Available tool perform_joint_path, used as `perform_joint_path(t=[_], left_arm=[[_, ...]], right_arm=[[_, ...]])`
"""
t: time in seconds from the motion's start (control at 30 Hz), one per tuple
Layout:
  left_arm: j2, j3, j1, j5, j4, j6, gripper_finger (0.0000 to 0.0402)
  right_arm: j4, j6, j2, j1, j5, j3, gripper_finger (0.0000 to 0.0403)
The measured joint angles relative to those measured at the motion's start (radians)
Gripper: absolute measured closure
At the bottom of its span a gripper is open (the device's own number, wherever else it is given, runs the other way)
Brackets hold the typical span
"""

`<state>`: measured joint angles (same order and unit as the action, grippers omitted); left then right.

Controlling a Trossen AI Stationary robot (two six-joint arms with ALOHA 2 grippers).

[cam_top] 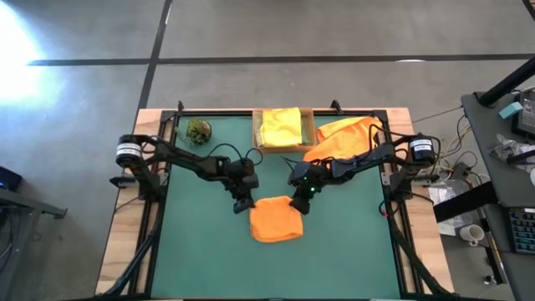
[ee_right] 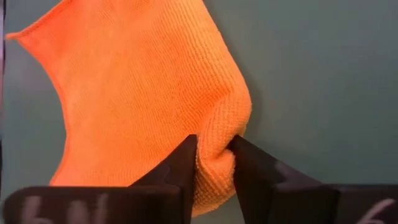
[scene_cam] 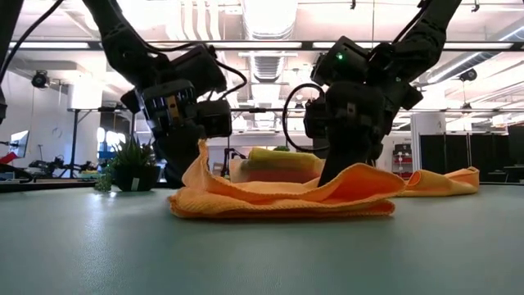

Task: Fold microfiber towels
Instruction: Stack the bottom orange microfiber towel on top of the yellow microfiber towel in the orange bin

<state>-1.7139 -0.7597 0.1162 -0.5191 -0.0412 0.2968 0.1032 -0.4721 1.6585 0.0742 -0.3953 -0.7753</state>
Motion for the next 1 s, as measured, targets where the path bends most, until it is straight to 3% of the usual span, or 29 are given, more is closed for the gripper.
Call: perform_joint_path(t=[0.17,0.4,0.57,0.83,1.0], left_arm=[[0.009,0.000,0.001,0.004,0.001,-0.039,0.0398],[0.018,0.000,0.003,0.012,0.007,-0.077,0.0398],[0.074,0.000,0.012,0.078,0.036,-0.137,0.0398],[0.209,0.000,0.069,0.147,0.079,-0.240,0.0398],[0.267,-0.013,0.105,0.258,0.090,-0.347,0.0398]], right_arm=[[0.001,-0.002,-0.001,0.000,-0.006,0.000,0.0382],[0.003,-0.034,-0.011,0.000,-0.006,0.000,0.0389],[0.001,-0.043,-0.072,0.000,0.009,0.000,0.0390],[-0.076,-0.043,-0.201,0.007,0.190,0.000,0.0390],[-0.107,-0.041,-0.275,0.023,0.313,-0.001,0.0390]])
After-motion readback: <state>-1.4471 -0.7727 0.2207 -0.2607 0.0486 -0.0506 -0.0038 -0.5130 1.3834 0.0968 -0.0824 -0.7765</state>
